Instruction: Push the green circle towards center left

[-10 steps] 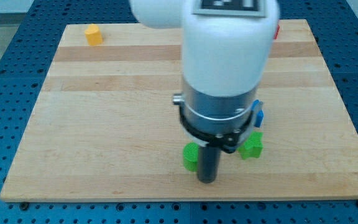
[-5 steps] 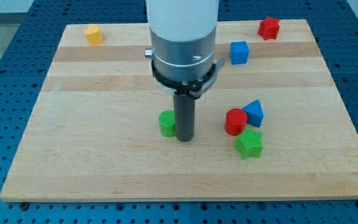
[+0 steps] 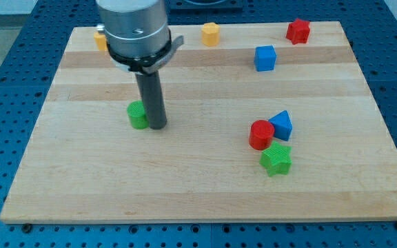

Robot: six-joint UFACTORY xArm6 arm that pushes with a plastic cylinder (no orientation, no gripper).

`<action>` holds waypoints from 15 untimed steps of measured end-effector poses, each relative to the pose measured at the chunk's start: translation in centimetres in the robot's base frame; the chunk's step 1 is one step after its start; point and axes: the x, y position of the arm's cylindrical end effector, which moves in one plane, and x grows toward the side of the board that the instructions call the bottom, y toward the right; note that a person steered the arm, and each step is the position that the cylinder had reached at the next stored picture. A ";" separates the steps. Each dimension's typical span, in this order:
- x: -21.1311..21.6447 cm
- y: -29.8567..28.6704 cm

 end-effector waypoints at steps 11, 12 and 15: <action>-6.4 -6.6; -6.9 -6.6; -6.9 -8.3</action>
